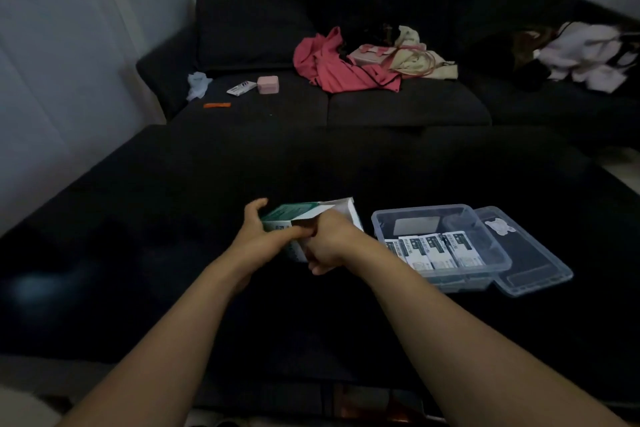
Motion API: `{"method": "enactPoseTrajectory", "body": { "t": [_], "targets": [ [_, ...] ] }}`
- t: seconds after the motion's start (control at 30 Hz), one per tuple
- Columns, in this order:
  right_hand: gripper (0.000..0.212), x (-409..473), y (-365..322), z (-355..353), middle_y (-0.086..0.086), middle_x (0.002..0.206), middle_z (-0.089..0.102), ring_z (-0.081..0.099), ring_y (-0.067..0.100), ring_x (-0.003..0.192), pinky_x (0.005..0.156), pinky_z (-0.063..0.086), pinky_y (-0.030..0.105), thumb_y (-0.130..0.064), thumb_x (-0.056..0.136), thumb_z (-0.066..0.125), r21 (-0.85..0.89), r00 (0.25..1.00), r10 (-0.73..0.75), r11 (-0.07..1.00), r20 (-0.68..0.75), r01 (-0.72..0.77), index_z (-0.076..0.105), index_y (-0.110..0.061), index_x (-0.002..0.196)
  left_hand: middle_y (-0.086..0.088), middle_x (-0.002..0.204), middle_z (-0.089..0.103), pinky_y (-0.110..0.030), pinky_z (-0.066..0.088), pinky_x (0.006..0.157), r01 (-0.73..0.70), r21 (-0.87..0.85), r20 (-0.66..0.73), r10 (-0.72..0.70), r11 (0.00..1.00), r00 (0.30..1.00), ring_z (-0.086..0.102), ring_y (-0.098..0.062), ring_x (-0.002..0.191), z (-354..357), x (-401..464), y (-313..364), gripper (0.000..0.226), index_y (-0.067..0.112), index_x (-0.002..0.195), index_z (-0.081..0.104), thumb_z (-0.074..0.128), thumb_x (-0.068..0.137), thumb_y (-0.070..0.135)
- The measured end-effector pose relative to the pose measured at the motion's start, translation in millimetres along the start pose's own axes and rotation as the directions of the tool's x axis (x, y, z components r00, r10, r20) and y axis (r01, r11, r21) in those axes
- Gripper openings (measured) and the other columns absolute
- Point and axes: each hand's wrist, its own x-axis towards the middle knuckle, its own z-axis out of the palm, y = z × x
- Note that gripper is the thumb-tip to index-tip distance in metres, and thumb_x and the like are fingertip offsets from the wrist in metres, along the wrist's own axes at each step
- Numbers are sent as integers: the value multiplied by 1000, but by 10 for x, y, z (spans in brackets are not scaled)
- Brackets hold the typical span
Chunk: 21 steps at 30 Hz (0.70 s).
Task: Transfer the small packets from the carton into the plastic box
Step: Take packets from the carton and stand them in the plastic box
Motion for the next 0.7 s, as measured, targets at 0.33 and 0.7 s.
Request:
{"method": "enactPoseTrajectory", "body": {
  "t": [0.33, 0.7],
  "targets": [
    [52, 41, -47, 105, 15, 132, 60, 65, 33, 107, 82, 58, 37, 0, 89, 58, -252, 949, -257, 945, -184, 207, 53, -11, 139, 10, 116, 64, -27, 54, 89, -316, 134, -282, 342, 939, 896, 64, -7, 104, -9, -13, -30, 91, 24, 130, 50, 94, 50, 28],
    [39, 122, -21, 135, 10, 117, 68, 66, 30, 104, 86, 57, 39, -3, 89, 53, -126, 939, -244, 968, -244, 219, 63, -14, 126, 15, 112, 62, -13, 51, 80, -414, -7, -336, 388, 910, 858, 62, 8, 100, 18, -19, -20, 84, 28, 125, 46, 94, 58, 10]
  ]
}}
